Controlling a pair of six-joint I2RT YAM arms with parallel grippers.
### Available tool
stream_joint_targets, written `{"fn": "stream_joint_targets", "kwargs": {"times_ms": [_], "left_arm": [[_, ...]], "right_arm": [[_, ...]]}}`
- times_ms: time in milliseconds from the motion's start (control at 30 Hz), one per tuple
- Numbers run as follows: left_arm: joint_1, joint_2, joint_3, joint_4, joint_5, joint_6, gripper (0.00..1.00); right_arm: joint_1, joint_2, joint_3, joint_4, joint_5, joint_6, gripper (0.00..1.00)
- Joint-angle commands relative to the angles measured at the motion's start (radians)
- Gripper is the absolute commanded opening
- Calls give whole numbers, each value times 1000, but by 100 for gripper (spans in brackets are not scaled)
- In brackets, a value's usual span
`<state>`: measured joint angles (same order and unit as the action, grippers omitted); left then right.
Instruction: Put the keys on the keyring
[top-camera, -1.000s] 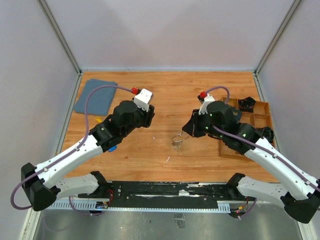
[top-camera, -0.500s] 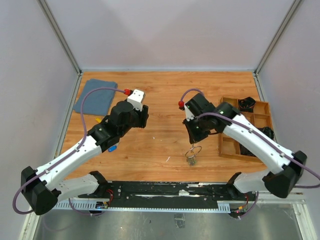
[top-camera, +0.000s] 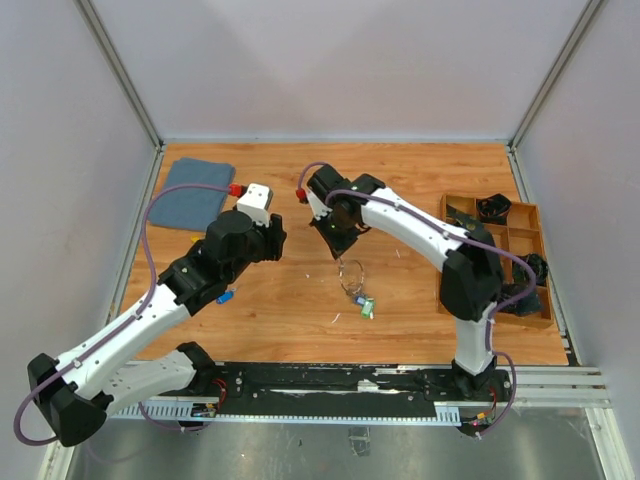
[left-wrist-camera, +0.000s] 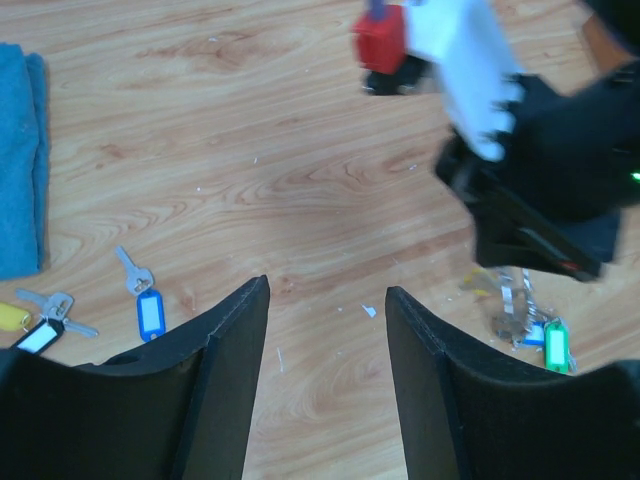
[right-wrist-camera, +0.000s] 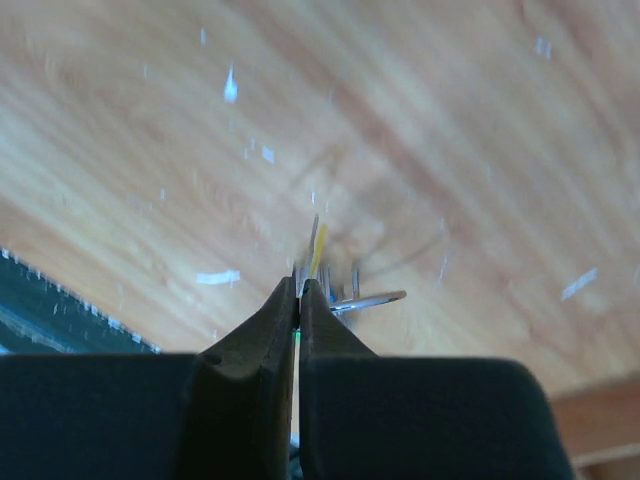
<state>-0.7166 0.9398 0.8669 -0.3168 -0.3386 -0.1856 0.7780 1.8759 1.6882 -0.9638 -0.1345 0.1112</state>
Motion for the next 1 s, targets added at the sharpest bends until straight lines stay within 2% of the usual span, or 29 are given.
{"fn": "stream_joint_targets", "kwargs": {"times_ms": [0, 167, 300, 367, 500, 567, 733, 867, 967], "left_arm": [[6, -43, -12, -27, -17, -38, 56], [6, -77, -14, -60, -28, -52, 56], [6, -97, -19, -80, -39, -59, 56], [6, -103, -24, -87, -50, -65, 56], [7, -99, -38, -83, -58, -77, 56], [8, -87, -47, -72, -48, -82, 57], [17, -41, -71, -33, -11, -98, 57], [51, -9, -91, 2, 33, -113, 57], [118, 6, -111, 23, 99, -130, 56]], "right_arm": [[-17, 175, 160, 45, -8, -72, 2], [-18, 304, 301, 131, 38, -66, 4], [-18, 378, 393, 166, 27, -57, 16], [-17, 368, 379, 196, 0, -40, 28], [-20, 192, 166, 361, 22, -13, 50], [-22, 97, 50, 410, 53, -4, 54], [-30, -120, -216, 464, 111, 39, 54], [-29, -246, -375, 479, 95, 144, 48], [-14, -314, -488, 529, 62, 258, 44]]}}
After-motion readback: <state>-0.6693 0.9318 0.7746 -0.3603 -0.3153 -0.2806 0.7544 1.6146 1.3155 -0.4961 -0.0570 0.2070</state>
